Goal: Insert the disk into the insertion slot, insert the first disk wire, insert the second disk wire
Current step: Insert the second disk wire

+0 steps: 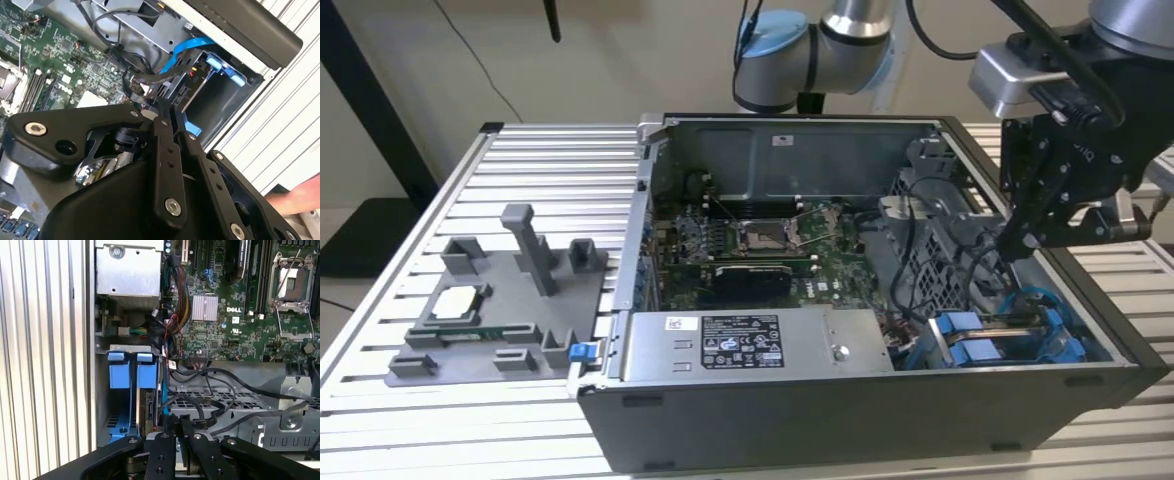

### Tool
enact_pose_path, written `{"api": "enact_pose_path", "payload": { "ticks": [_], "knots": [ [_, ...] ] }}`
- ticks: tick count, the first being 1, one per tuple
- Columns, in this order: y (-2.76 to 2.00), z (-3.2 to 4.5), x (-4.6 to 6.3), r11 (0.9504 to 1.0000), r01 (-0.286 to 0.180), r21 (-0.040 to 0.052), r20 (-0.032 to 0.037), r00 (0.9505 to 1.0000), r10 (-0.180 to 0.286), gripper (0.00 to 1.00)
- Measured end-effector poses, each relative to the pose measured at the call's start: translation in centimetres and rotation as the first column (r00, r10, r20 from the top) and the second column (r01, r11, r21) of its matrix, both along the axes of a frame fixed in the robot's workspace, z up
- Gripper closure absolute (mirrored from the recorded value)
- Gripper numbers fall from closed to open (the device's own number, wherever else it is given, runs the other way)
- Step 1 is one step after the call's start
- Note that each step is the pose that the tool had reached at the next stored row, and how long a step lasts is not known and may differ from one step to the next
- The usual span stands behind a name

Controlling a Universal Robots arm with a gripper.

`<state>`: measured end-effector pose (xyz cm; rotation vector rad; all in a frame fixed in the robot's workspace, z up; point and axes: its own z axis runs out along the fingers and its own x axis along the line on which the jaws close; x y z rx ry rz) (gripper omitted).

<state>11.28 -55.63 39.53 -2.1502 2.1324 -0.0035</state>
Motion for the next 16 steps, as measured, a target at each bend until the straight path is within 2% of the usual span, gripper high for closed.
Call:
{"api": "enact_pose_path", "payload": {
  "ticks": [16],
  "knots": [
    [-0.3,-1.24,-0.8,0.9998,0.0,-0.0185,0.0028,1.0,0.0,1.0]
  ]
}}
